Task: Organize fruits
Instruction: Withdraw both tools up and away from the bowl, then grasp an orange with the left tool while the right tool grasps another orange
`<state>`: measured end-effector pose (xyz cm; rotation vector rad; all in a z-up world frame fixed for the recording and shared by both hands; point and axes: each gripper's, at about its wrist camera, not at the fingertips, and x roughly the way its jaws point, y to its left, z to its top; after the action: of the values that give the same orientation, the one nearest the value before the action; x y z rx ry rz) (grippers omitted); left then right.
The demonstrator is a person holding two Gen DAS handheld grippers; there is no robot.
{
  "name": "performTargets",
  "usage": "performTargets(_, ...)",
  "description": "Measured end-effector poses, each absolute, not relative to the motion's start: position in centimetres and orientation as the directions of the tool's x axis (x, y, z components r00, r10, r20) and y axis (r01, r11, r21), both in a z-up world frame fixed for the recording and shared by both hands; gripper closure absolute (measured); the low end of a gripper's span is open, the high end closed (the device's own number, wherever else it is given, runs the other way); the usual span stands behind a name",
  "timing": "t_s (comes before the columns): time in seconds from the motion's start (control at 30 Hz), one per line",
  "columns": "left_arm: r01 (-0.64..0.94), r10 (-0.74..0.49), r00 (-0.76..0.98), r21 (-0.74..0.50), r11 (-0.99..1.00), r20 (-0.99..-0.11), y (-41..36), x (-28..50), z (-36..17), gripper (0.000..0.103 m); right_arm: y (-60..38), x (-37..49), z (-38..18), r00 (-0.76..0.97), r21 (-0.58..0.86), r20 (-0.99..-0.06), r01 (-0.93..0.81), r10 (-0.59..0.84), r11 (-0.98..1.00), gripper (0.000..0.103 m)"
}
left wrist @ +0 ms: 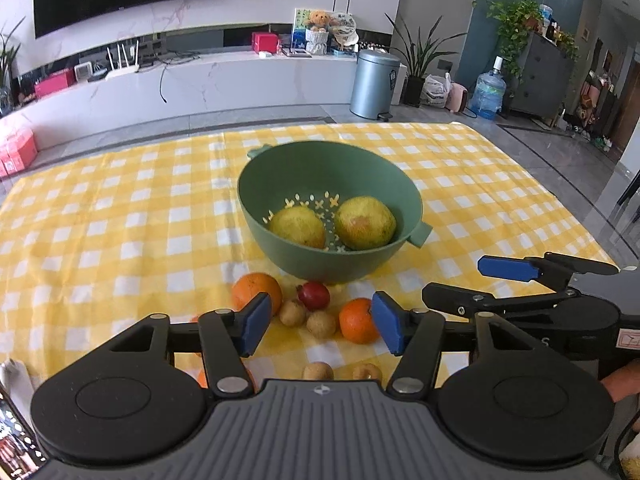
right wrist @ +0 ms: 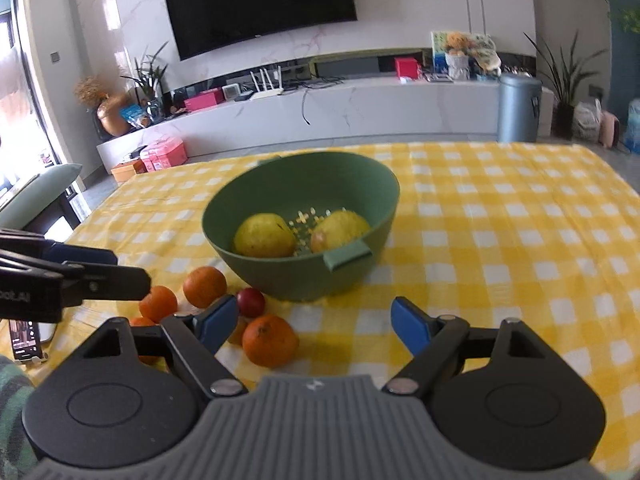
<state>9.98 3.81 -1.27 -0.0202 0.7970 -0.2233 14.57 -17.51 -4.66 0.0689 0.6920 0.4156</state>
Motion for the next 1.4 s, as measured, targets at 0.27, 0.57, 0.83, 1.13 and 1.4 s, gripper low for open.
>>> performTargets(0.27, 0.197, -0.169, 0.661, -0.049, 0.979, -0.731, 3.8, 11.0, -3.7, 0.041, -16.8, 15.2, -6.4, 0.663, 0.183, -0.638, -0.362, 0.391, 0.914, 0.039)
performTargets(0.57, 0.11, -0.093, 0.626, -0.031, 0.993, -0.774, 6.2, 12.5, -5.8, 0.041, -14.8, 17.2, -8.1, 0.578, 0.252, -0.675, -0.403, 0.458, 0.88, 0.051)
performTargets(0.83, 0.015, -0.034, 0.624, -0.032, 0.999, -0.78, 8.3, 13.0, -6.5, 0.039, -13.4, 18.0, -9.0, 0.538, 0.273, -0.699, -0.409, 0.472, 0.87, 0.052)
performTargets(1.13, -0.057, 0.012, 0.581, -0.026, 0.998, -0.814, 9.1, 13.7, -7.6, 0.037, -13.4, 18.6, -10.0, 0.513, 0.299, -0.719, -0.381, 0.469, 0.875, 0.054)
performTargets(1.4, -0.079, 0.007, 0.57, -0.046, 0.996, -0.821, 9.5, 14.2, -8.3, 0.038, -13.2, 19.0, -10.6, 0.49, 0.33, -0.72, -0.381, 0.491, 0.864, 0.059)
